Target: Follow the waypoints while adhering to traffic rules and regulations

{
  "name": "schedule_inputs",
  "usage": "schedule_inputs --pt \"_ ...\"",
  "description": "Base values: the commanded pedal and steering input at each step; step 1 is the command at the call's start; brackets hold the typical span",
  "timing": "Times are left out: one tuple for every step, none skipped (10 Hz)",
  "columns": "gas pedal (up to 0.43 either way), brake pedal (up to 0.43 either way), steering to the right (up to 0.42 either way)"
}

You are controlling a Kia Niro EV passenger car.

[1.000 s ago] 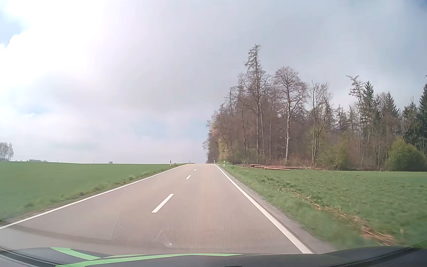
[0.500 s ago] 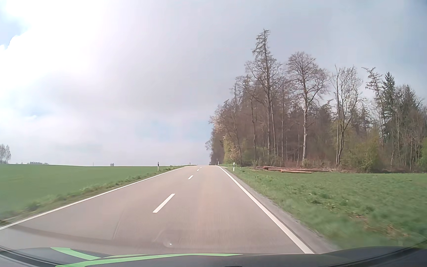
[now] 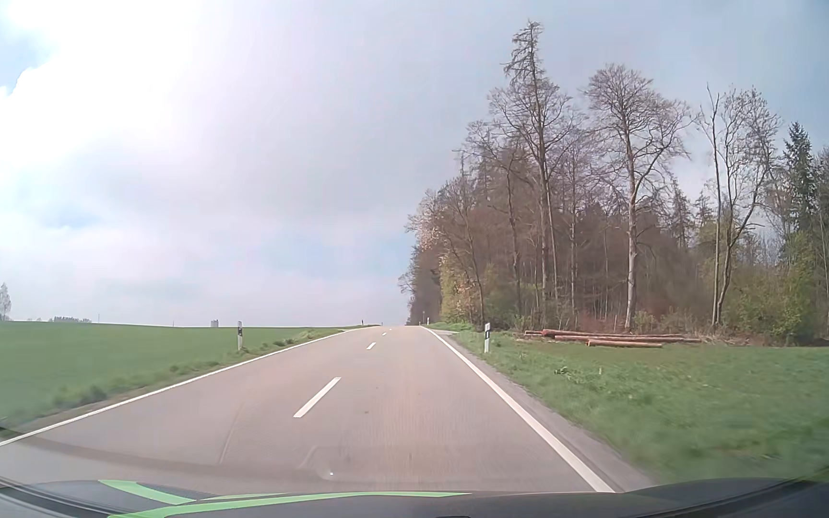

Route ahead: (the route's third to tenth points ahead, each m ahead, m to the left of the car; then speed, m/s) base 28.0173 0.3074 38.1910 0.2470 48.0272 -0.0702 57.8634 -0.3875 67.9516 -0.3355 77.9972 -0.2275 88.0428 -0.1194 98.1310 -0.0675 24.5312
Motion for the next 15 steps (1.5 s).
schedule_inputs --pt "0.240 0.000 -0.001" --pt "0.240 0.000 -0.001" --pt "0.240 0.000 -0.001" --pt "0.228 0.000 -0.001" --pt "0.220 0.000 -0.001" --pt "0.220 0.000 -0.001" --pt "0.197 0.000 -0.001" --pt "0.189 0.000 -0.001" --pt "0.177 0.000 -0.001" --pt "0.169 0.000 0.000" --pt "0.150 0.000 -0.001" --pt "0.150 0.000 -0.001" --pt "0.138 0.000 -0.001" --pt "0.138 0.000 0.000" --pt "0.130 0.000 0.000"
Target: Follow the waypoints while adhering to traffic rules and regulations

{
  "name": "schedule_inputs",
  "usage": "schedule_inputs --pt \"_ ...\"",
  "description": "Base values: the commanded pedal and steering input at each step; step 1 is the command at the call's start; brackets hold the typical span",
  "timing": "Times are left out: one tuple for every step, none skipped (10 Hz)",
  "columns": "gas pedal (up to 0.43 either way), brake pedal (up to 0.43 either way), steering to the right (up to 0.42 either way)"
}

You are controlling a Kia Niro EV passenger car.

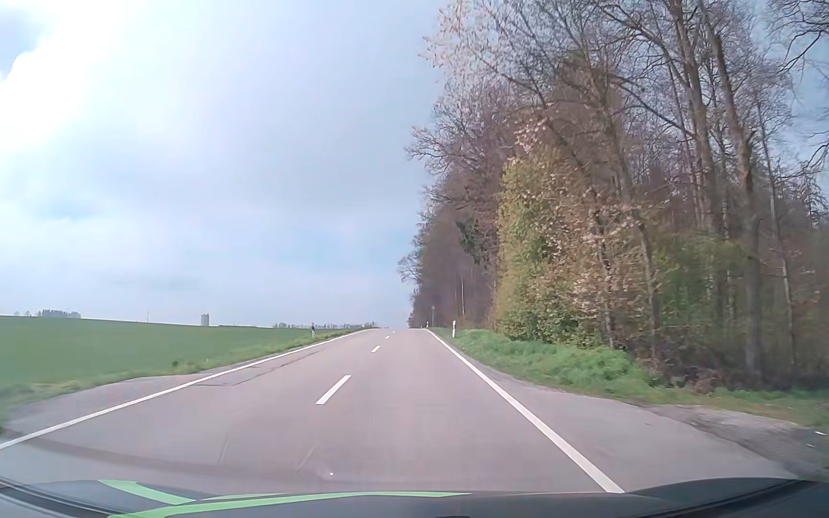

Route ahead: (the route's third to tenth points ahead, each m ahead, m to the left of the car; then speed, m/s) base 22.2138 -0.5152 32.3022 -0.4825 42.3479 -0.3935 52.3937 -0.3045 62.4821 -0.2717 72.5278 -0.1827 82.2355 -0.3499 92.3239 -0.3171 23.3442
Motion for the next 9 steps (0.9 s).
schedule_inputs --pt "0.130 0.000 0.000" --pt "0.118 0.000 0.001" --pt "0.110 0.000 0.001" --pt "0.110 0.000 0.002" --pt "0.110 0.000 0.002" --pt "0.110 0.000 0.002" --pt "0.110 0.000 0.002" --pt "0.110 0.000 0.002" --pt "0.110 0.000 0.002"
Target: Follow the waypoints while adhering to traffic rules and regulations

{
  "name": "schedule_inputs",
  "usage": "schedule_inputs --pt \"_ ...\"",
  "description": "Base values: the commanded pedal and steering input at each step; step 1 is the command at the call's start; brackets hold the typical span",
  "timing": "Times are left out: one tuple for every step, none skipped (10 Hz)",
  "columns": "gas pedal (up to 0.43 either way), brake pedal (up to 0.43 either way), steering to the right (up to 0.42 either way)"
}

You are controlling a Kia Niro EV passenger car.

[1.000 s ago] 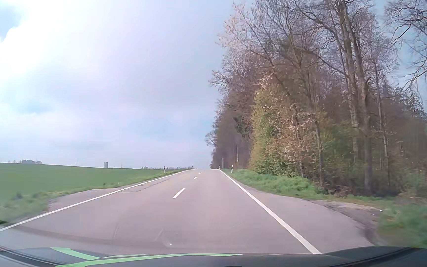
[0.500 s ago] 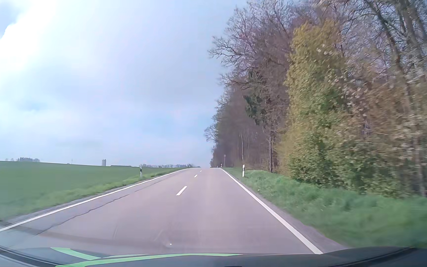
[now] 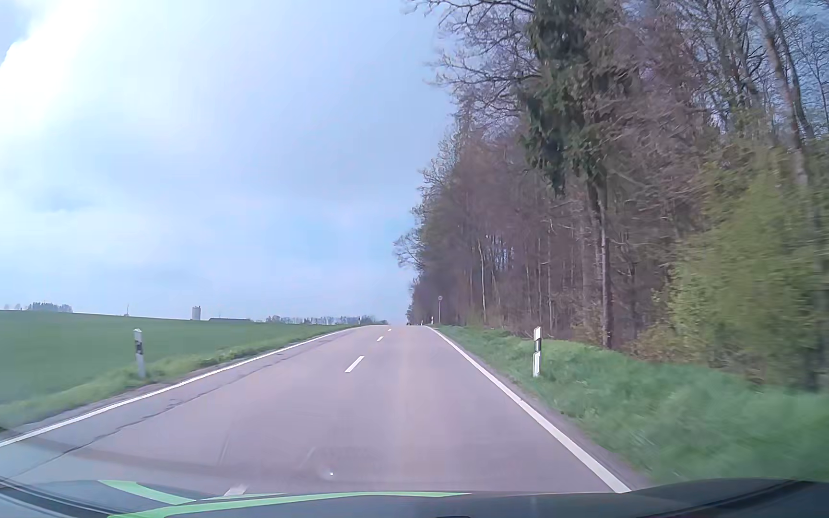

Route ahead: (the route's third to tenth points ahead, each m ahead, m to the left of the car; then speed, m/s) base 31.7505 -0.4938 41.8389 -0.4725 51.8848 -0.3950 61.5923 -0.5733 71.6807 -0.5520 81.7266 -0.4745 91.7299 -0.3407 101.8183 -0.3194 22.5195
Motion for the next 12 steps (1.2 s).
schedule_inputs --pt "0.110 0.000 0.002" --pt "0.110 0.000 0.002" --pt "0.098 0.000 0.002" --pt "0.098 0.000 0.002" --pt "0.098 0.000 0.002" --pt "0.098 0.000 0.002" --pt "0.098 0.000 0.002" --pt "0.098 0.000 0.002" --pt "0.110 0.000 0.002" --pt "0.110 0.000 0.001" --pt "0.110 0.000 0.001" --pt "0.118 0.000 0.001"
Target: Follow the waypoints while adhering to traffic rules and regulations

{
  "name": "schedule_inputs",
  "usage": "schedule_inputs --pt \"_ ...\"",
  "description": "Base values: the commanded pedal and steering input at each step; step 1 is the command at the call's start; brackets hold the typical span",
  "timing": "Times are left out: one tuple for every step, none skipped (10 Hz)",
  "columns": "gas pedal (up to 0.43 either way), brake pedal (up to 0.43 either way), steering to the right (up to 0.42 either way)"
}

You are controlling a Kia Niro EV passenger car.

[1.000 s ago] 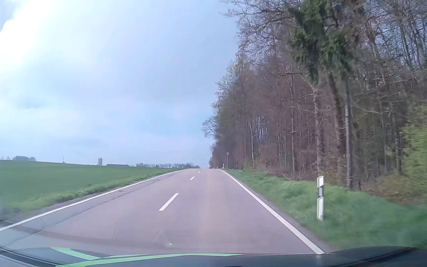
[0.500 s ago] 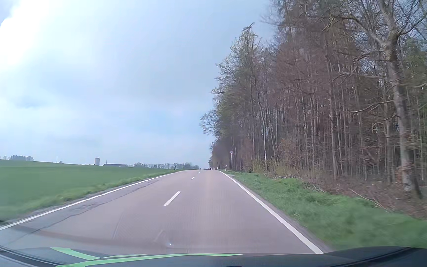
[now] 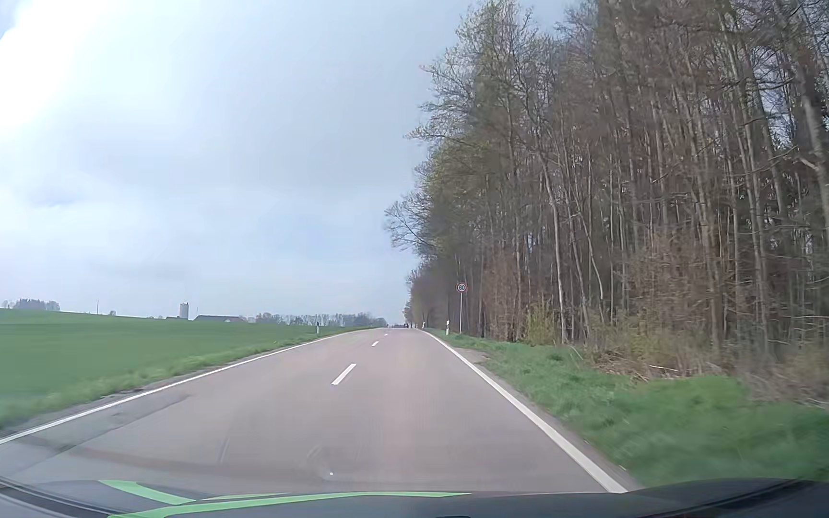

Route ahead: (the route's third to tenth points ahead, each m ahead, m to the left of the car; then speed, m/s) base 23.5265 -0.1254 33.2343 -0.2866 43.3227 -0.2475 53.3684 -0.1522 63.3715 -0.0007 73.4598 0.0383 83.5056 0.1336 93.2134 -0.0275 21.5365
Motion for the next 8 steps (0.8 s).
schedule_inputs --pt "0.118 0.000 0.001" --pt "0.130 0.000 0.001" --pt "0.150 0.000 0.001" --pt "0.150 0.000 0.000" --pt "0.157 0.000 0.000" --pt "0.169 0.000 0.000" --pt "0.177 0.000 0.000" --pt "0.189 0.000 0.000"
